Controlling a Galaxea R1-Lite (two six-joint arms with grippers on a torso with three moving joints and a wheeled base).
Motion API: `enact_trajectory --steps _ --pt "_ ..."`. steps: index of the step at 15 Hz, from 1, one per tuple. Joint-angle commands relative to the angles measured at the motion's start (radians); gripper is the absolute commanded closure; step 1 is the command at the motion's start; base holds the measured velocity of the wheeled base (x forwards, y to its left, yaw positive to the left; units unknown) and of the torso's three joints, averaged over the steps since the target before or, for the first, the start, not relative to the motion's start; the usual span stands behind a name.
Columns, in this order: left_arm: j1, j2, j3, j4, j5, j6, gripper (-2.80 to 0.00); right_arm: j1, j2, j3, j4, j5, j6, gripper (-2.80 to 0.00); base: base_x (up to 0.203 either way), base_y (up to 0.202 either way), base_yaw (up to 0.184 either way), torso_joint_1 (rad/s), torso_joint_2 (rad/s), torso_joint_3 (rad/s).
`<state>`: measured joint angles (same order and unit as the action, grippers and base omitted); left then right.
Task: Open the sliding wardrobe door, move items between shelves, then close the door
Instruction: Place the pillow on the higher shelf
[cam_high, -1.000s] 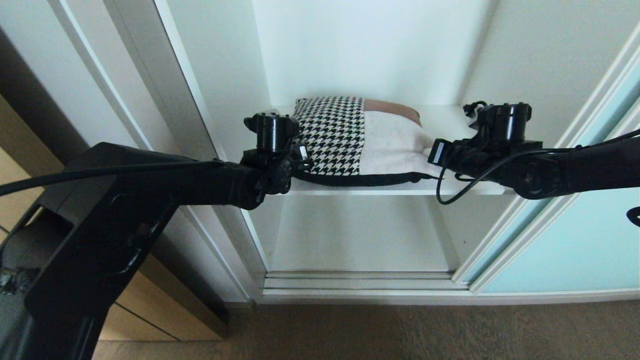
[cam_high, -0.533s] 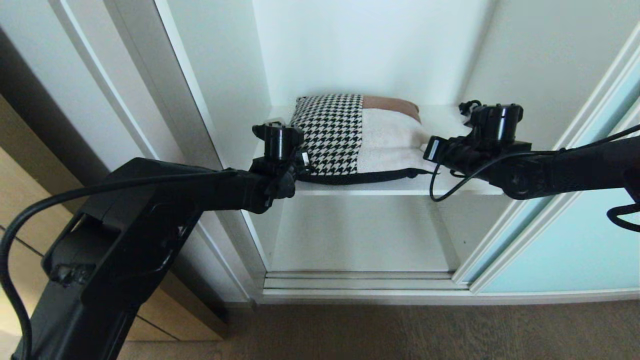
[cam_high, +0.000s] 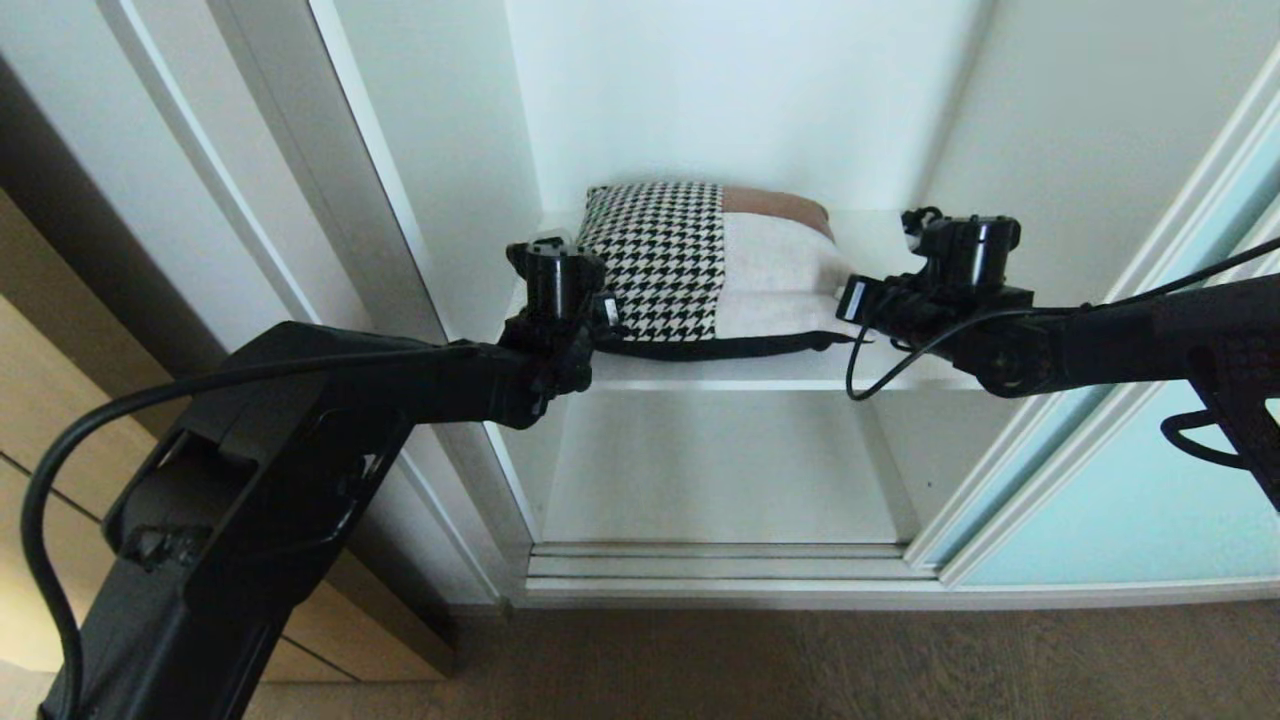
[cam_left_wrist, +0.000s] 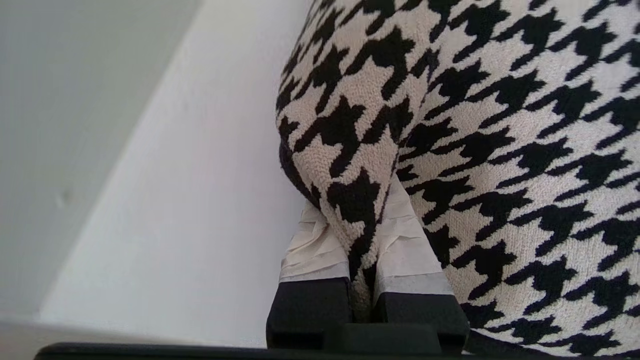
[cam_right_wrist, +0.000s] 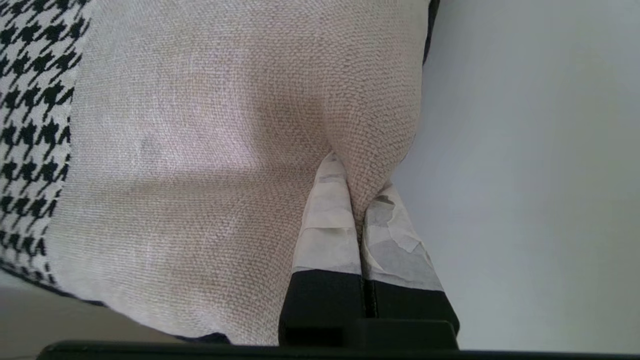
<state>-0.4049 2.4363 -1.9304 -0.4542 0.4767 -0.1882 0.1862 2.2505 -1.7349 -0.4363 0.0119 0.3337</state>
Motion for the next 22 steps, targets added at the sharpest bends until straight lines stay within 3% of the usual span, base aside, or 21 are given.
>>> enact_trajectory --steps 1,7,12,13,17,19,22 --pt "0.000 0.004 0.000 -0.039 0.005 0.017 0.00 0.001 0.013 -0.039 -0.004 -0.012 -0.009 0.00 0.000 0.000 0.000 0.000 0.00 0.000" --pt "0.007 0.016 -0.001 -0.064 0.005 0.045 0.00 0.001 0.122 -0.204 -0.001 -0.081 -0.140 0.00 0.000 0.000 0.000 0.000 0.00 0.000" --pt "0.014 0.026 -0.001 -0.066 0.005 0.047 0.00 0.001 0.139 -0.197 -0.005 -0.111 -0.134 0.00 0.000 0.000 0.000 0.000 0.00 0.000" --pt "0.015 0.026 -0.001 -0.066 0.005 0.047 -2.80 0.001 0.139 -0.196 -0.006 -0.124 -0.134 0.00 0.000 0.000 0.000 0.000 0.00 0.000" --pt "0.014 0.008 0.002 -0.132 0.014 0.043 -2.80 0.006 0.134 -0.184 0.000 -0.132 -0.138 0.00 0.000 0.000 0.000 0.000 0.00 0.000" --pt "0.013 -0.039 0.015 -0.139 0.055 0.037 -2.80 0.007 0.134 -0.169 -0.002 -0.132 -0.134 0.00 0.000 0.000 0.000 0.000 0.00 0.000" --pt "0.000 -0.144 0.124 -0.139 0.055 0.014 -2.80 0.012 0.135 -0.160 -0.007 -0.130 -0.133 0.00 0.000 0.000 0.000 0.000 0.00 0.000"
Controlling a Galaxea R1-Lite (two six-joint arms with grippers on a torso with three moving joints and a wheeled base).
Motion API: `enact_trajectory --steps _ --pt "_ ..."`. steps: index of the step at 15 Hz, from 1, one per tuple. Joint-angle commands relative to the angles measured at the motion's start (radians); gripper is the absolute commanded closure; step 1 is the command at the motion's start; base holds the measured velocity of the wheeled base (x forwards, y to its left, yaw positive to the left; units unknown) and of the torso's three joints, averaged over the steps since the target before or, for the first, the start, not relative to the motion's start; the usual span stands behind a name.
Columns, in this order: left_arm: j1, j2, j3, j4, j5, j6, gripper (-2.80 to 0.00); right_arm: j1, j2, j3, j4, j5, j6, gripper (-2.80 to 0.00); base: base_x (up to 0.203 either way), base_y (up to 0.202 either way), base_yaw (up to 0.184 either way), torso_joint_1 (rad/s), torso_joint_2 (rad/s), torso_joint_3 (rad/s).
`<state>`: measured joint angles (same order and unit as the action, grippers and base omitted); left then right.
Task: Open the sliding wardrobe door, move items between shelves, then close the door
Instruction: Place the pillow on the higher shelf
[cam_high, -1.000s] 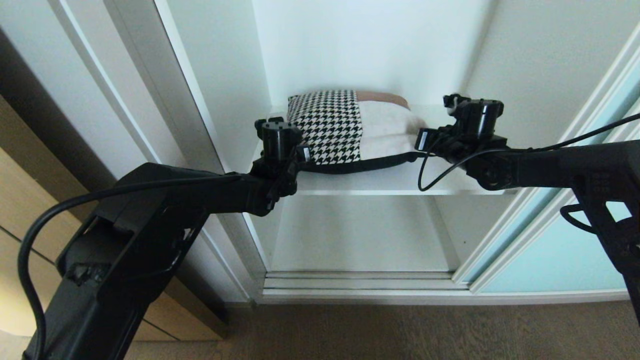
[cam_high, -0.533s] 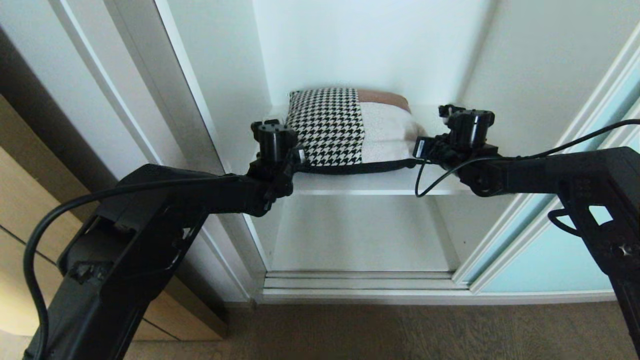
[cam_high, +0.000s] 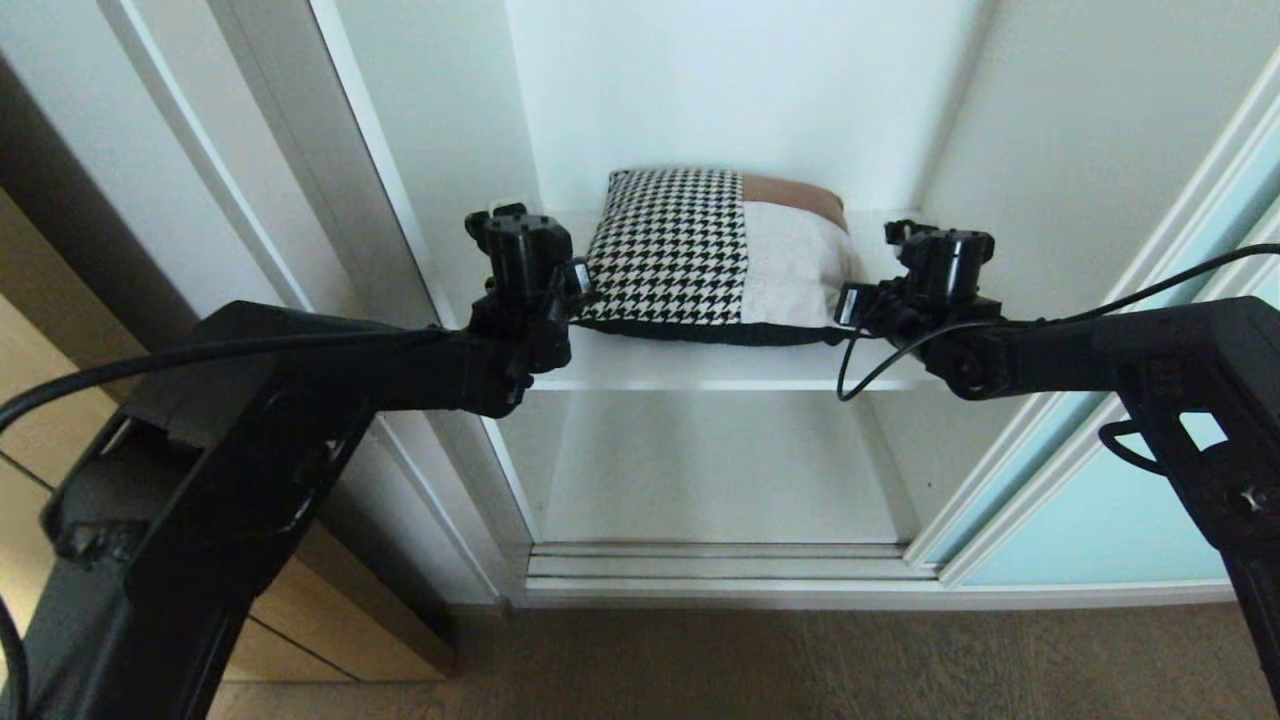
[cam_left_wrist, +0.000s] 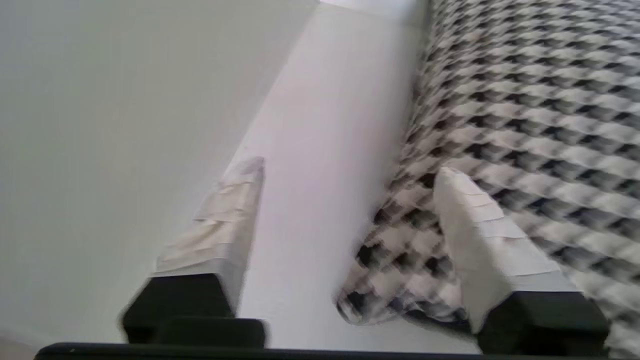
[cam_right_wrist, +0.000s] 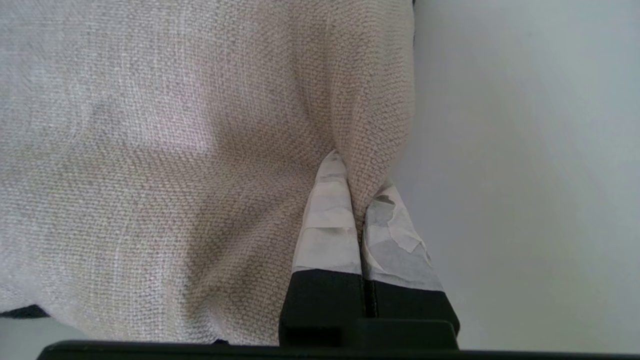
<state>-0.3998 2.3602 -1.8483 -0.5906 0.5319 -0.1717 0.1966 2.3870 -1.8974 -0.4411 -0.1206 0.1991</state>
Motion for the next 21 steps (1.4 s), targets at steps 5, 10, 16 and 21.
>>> enact_trajectory --steps 5,10,16,21 --pt "-0.074 -0.222 0.362 0.001 -0.142 -0.068 -2.80 0.001 -0.017 -0.021 0.003 -0.023 0.000 0.00 0.000 0.000 0.000 0.000 0.00 0.000" --pt "-0.084 -0.311 0.507 0.001 -0.170 -0.097 -2.80 -0.008 -0.017 -0.029 0.001 -0.064 -0.004 -2.80 0.000 0.000 0.000 0.000 0.00 0.000" --pt "-0.086 -0.351 0.571 -0.004 -0.171 -0.098 -2.80 -0.031 -0.031 -0.031 -0.030 -0.110 -0.004 -2.80 0.000 0.000 0.000 0.000 0.00 0.000" --pt "-0.100 -0.361 0.615 -0.005 -0.171 -0.111 -2.80 -0.037 -0.133 0.101 -0.092 -0.175 -0.010 -2.80 0.000 0.000 0.000 0.000 0.00 0.000"
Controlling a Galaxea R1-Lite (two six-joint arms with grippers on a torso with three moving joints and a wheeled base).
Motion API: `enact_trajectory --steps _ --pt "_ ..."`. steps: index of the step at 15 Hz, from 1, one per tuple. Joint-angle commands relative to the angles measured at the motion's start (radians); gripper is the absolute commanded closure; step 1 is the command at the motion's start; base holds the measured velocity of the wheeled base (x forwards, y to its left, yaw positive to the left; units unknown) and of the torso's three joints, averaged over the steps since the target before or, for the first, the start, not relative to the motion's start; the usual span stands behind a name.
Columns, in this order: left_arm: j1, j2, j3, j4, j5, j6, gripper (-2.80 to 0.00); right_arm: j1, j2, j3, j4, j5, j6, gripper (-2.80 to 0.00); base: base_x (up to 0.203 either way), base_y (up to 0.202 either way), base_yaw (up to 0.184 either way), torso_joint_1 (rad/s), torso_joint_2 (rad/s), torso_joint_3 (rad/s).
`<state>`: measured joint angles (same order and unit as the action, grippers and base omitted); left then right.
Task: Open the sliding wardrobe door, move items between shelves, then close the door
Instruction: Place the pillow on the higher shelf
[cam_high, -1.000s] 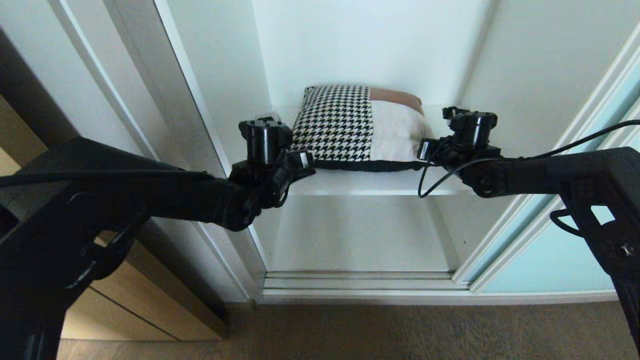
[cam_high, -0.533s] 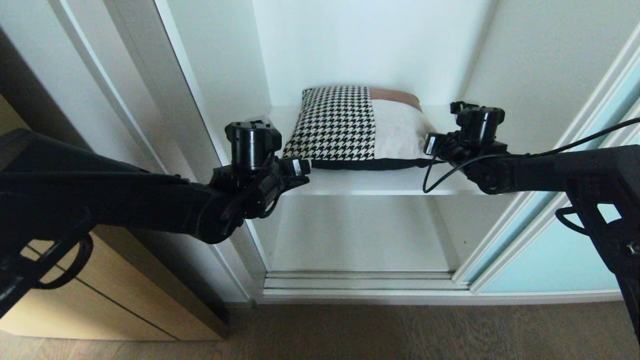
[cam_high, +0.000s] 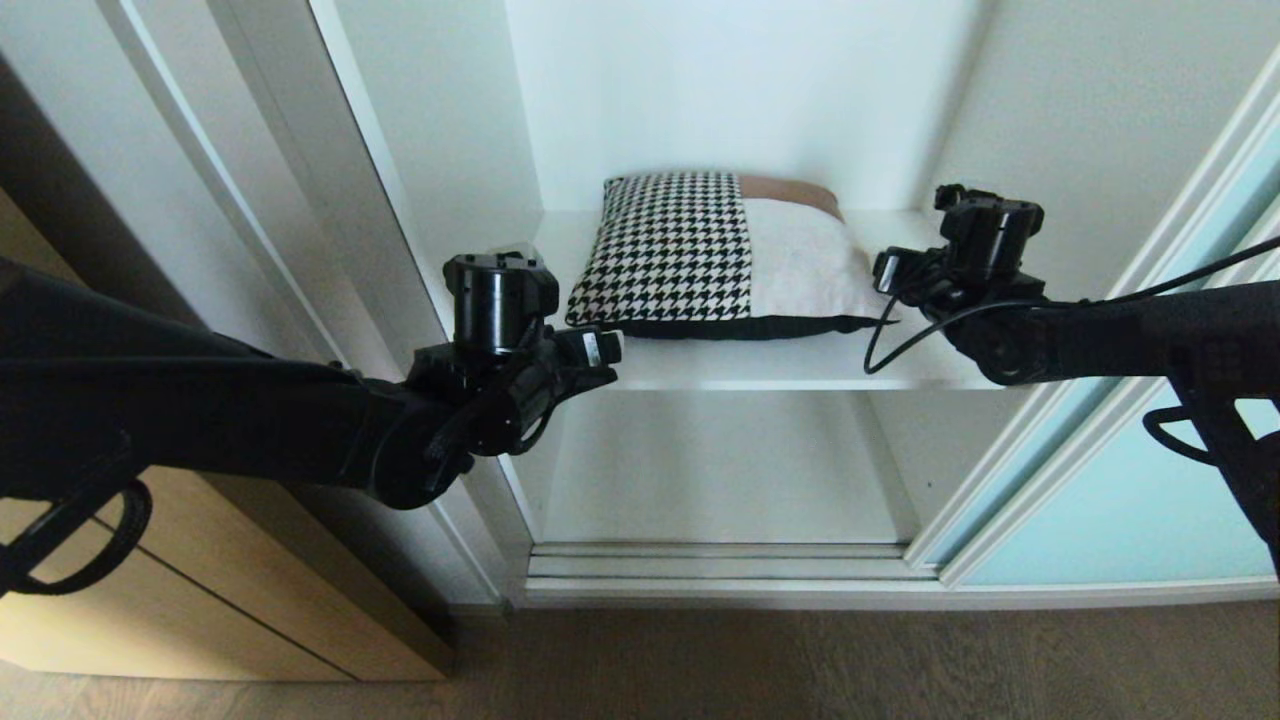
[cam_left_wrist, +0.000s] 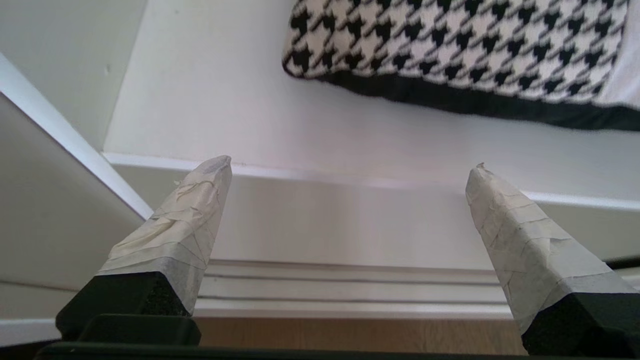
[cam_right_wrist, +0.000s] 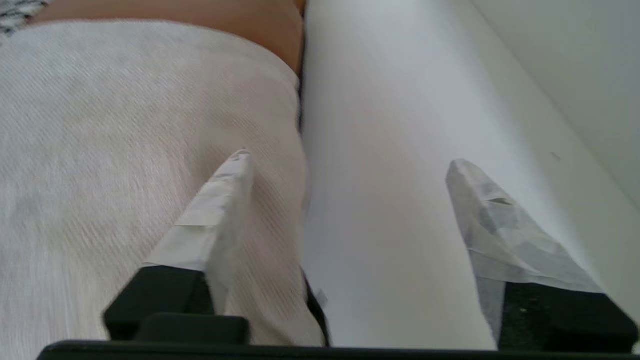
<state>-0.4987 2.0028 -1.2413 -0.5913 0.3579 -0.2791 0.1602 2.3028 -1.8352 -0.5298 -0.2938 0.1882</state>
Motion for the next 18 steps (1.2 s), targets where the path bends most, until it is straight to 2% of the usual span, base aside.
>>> enact_trajectory --steps 1,4,5,8,12,16,17,18 --pt "-0.001 -0.006 0.008 -0.004 0.003 -0.003 -2.80 -0.001 -0.102 0.109 -0.020 0.002 0.001 -2.80 0.000 0.000 0.000 0.000 0.00 0.000" --pt "-0.015 -0.022 0.006 -0.001 0.003 -0.006 -2.80 0.003 -0.236 0.259 -0.039 0.033 0.003 -2.80 0.000 0.000 0.000 0.000 0.00 0.000" --pt "-0.017 -0.025 0.012 -0.001 0.004 -0.006 -2.80 0.008 -0.264 0.292 -0.036 0.038 0.006 0.00 0.000 0.000 0.000 0.000 0.00 0.000" --pt "-0.017 -0.037 0.028 0.008 0.004 -0.006 -2.80 0.027 -0.361 0.406 -0.036 0.049 0.009 0.00 0.000 0.000 0.000 0.000 0.00 0.000" --pt "-0.042 -0.087 0.094 0.015 0.002 -0.006 -2.80 0.069 -0.560 0.623 -0.010 0.184 0.016 0.00 0.000 0.000 0.000 0.000 0.00 0.000" --pt "-0.060 -0.142 0.150 0.038 0.009 -0.008 -2.80 0.097 -0.663 0.775 -0.001 0.235 0.017 0.00 0.000 0.000 0.000 0.000 0.00 0.000" --pt "-0.061 -0.159 0.165 0.043 0.010 -0.007 0.00 0.097 -0.682 0.808 -0.002 0.251 0.022 0.00 0.000 0.000 0.000 0.000 0.00 0.000" --pt "-0.063 -0.181 0.171 0.060 0.012 -0.007 0.00 0.101 -0.713 0.842 -0.001 0.264 0.036 0.00 0.000 0.000 0.000 0.000 0.00 0.000"
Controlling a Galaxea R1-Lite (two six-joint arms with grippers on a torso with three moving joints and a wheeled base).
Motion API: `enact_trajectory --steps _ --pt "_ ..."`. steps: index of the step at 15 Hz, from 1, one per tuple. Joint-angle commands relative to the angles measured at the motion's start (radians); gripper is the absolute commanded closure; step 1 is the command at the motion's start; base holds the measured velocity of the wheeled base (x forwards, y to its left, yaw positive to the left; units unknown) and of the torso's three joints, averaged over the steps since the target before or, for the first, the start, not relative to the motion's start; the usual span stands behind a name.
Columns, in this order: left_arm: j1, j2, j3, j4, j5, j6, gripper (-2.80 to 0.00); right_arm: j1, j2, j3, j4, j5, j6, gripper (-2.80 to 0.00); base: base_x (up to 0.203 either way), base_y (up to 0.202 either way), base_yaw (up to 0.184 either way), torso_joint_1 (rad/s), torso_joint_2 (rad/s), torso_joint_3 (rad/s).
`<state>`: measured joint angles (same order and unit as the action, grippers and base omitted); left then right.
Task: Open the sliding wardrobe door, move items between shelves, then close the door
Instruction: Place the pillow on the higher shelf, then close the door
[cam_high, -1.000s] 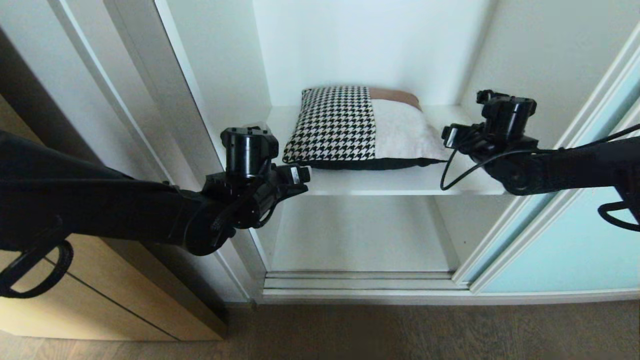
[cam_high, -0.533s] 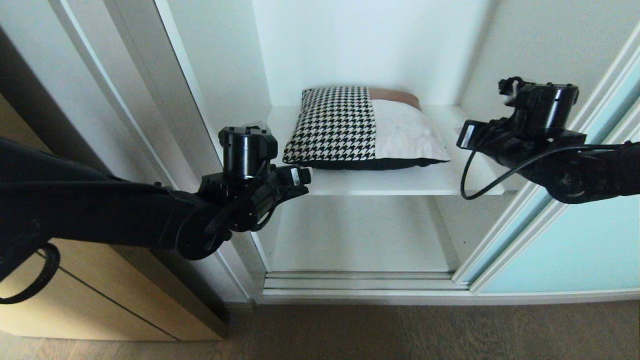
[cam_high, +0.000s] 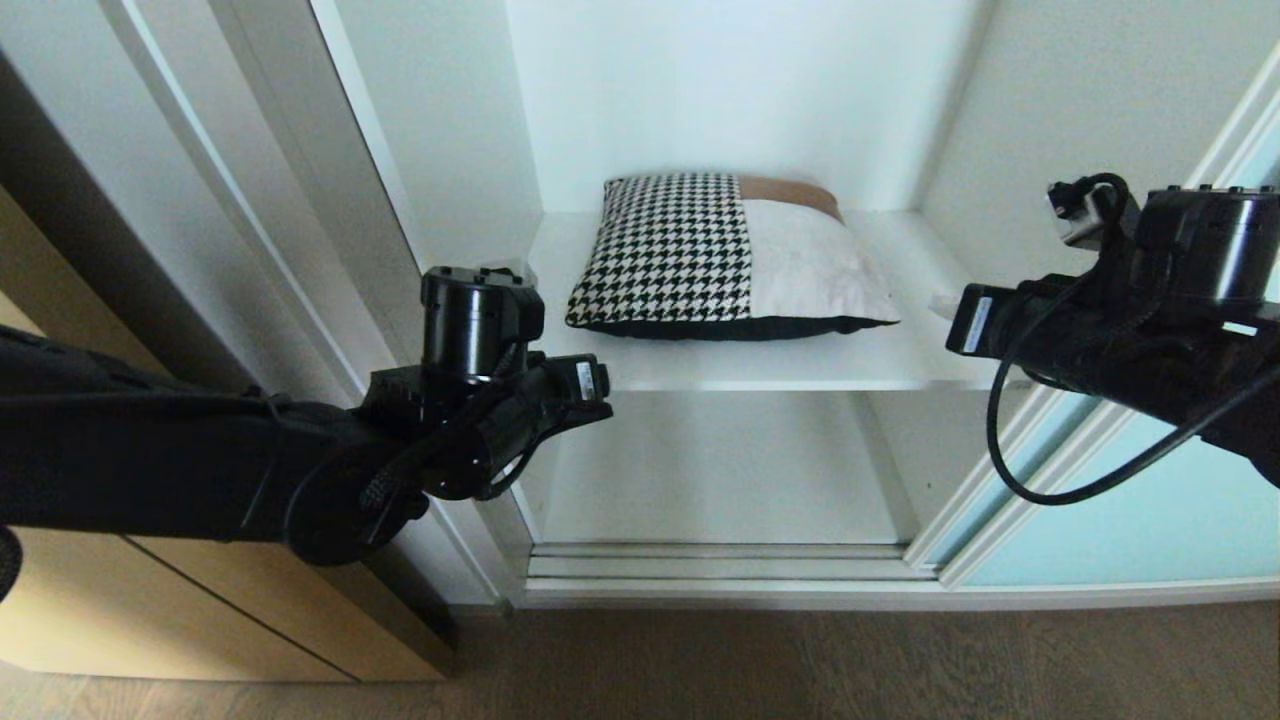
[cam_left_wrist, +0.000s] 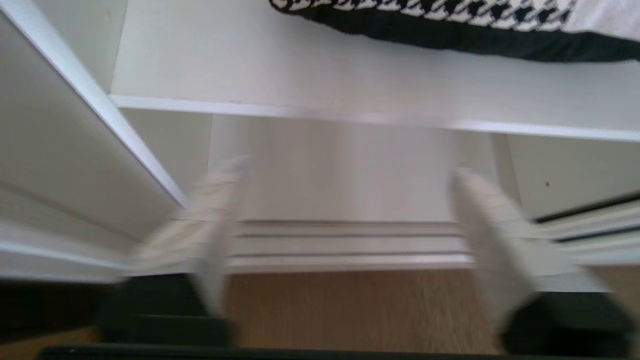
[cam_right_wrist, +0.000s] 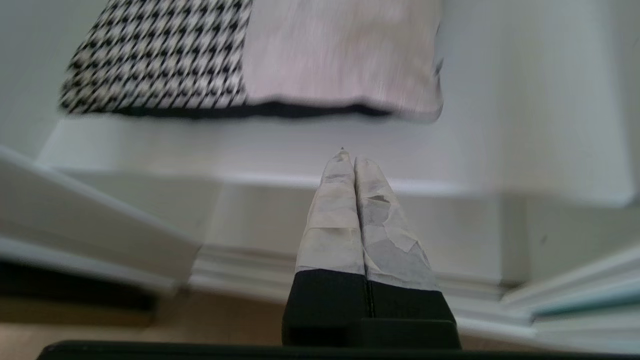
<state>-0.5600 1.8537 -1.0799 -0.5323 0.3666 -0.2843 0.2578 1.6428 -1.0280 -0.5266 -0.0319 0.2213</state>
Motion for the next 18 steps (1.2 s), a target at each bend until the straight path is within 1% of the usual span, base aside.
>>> enact_trajectory --steps 1,4,5,7,8,9,11,13,15,16,18 --pt "-0.003 -0.062 0.012 0.020 0.004 -0.001 0.00 0.015 -0.084 0.061 -0.002 0.007 0.017 0.00 0.000 0.000 0.000 0.000 0.00 0.000" --pt "-0.002 -0.185 0.020 0.107 0.017 0.008 0.00 0.027 -0.195 0.148 0.024 0.002 0.027 0.00 0.000 0.000 0.000 0.000 0.00 0.000" --pt "-0.001 -0.218 0.037 0.142 0.052 0.010 0.00 0.026 -0.238 0.180 0.037 0.000 0.027 0.00 0.000 0.000 0.000 0.000 0.00 0.000" --pt "0.005 -0.272 0.095 0.157 0.173 0.013 0.00 0.022 -0.331 0.249 0.075 -0.018 0.024 0.00 0.000 0.000 0.000 0.000 0.00 0.000" --pt "0.009 -0.305 0.119 0.158 0.205 0.016 0.00 0.022 -0.385 0.309 0.098 -0.036 0.019 0.00 0.000 0.000 0.000 0.000 0.00 0.000" --pt "0.010 -0.347 0.150 0.163 0.222 0.022 0.00 0.021 -0.449 0.387 0.117 -0.050 0.016 0.00 0.000 0.000 0.000 0.000 0.00 0.000" --pt "0.013 -0.437 0.220 0.163 0.245 0.062 0.00 0.020 -0.568 0.494 0.136 -0.067 0.017 0.00 0.000 0.000 0.000 0.000 0.00 0.000" --pt "0.043 -0.522 0.276 0.163 0.279 0.079 0.00 0.019 -0.674 0.556 0.156 -0.116 0.016 0.00 0.000 0.000 0.000 0.000 0.00 0.000" --pt "0.098 -0.617 0.353 0.163 0.287 0.085 0.00 0.022 -0.791 0.613 0.204 -0.172 0.013 0.00 0.000 0.000 0.000 0.000 0.00 0.000" --pt "0.114 -0.671 0.393 0.165 0.290 0.085 0.00 0.018 -0.857 0.632 0.241 -0.194 0.013 0.00 0.000 0.000 0.000 0.000 0.00 0.000" --pt "0.131 -0.785 0.493 0.168 0.310 0.092 0.00 -0.017 -0.979 0.664 0.319 -0.229 0.020 0.00 0.000 0.000 0.000 0.000 0.00 0.000"
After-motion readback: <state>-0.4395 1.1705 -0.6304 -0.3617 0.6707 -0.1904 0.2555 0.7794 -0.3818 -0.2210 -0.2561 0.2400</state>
